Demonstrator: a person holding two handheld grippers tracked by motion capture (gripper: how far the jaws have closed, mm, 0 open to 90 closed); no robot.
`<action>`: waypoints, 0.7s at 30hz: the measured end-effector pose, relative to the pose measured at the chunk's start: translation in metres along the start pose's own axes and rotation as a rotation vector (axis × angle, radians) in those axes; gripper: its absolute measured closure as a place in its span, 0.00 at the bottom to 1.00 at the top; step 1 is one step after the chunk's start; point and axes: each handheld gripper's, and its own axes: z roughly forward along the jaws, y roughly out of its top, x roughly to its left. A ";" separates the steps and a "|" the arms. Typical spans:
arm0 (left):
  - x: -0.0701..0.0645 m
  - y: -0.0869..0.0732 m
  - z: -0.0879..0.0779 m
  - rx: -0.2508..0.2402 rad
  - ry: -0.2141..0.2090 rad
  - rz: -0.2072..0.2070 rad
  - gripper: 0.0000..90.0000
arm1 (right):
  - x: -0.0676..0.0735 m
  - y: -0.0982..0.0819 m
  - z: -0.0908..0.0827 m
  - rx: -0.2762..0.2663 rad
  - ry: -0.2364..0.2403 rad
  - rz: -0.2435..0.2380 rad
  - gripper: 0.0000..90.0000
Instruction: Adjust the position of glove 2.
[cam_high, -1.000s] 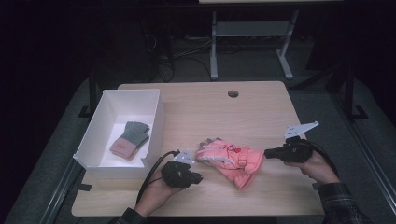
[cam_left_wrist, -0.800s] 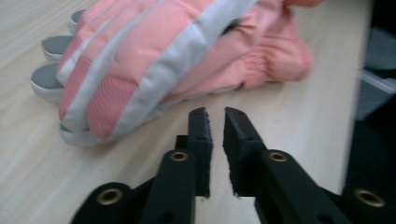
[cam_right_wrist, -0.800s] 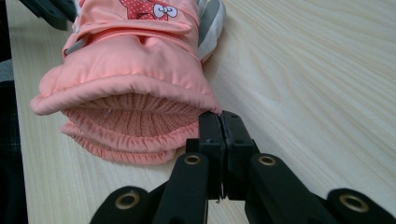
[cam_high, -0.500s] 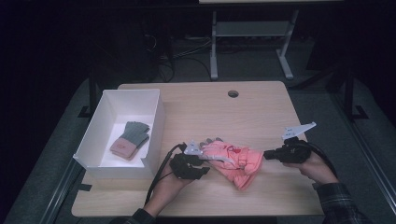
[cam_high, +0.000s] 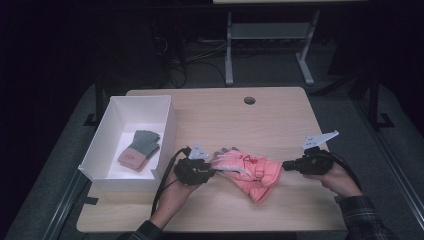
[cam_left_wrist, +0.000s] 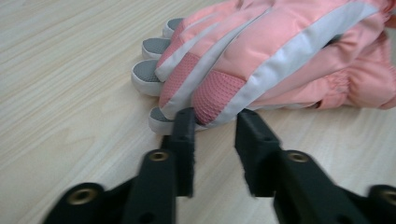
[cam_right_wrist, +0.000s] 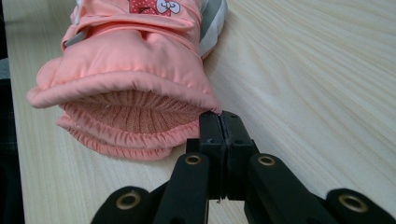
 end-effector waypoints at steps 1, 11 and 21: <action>0.000 0.001 0.001 0.000 -0.001 -0.006 0.84 | 0.000 0.000 0.000 -0.002 -0.001 -0.002 0.99; 0.005 0.022 -0.004 -0.050 0.080 0.007 0.90 | 0.008 0.005 -0.020 -0.087 -0.026 -0.023 1.00; 0.020 0.031 0.002 -0.096 0.139 -0.040 0.90 | 0.025 0.009 -0.023 -0.106 -0.009 -0.074 1.00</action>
